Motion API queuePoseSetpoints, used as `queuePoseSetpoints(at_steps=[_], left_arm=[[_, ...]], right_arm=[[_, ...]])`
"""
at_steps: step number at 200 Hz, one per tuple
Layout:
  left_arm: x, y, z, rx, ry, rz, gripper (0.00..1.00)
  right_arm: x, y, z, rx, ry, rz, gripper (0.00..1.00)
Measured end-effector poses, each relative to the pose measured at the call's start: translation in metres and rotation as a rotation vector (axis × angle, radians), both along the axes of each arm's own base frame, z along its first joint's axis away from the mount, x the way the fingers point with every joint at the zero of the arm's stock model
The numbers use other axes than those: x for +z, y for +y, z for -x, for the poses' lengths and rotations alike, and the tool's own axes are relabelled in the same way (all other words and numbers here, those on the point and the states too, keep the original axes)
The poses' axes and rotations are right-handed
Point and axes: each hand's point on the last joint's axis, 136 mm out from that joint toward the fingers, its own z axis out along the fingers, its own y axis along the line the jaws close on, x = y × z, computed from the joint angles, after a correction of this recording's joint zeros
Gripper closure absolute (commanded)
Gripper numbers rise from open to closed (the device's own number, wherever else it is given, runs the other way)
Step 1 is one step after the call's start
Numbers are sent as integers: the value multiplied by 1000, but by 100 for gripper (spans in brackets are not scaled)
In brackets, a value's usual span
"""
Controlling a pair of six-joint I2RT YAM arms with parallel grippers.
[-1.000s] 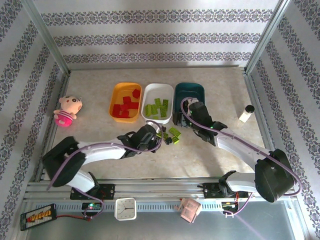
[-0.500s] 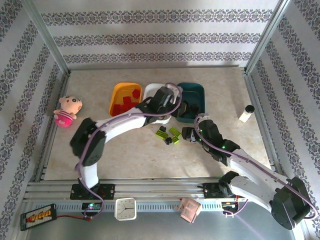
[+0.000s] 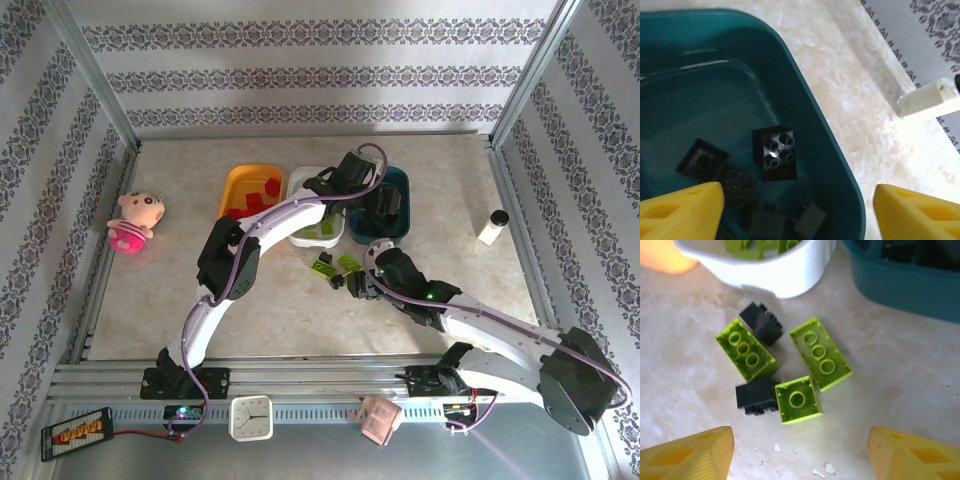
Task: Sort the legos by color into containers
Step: Place the lego in the container, then pick up the lego from the center of the table.
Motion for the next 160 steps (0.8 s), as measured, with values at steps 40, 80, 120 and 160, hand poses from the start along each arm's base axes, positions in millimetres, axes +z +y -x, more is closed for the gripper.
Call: queuePoseSetpoints(at_steps=[40,80,120,160], left_arm=[[35,62,25,74,3,53,10],[100,141,66,179,-120,167,2],[93,195,130,237,-162,177,0],[77,245,180,324,-193,168,0]], right_arm=[[-7,22,-7,75,21,64,32],[-13,49,-15,149,27,109,36],[-34,64,-18,196,50,201,42],[-49,67,-18,206,40,310,45]])
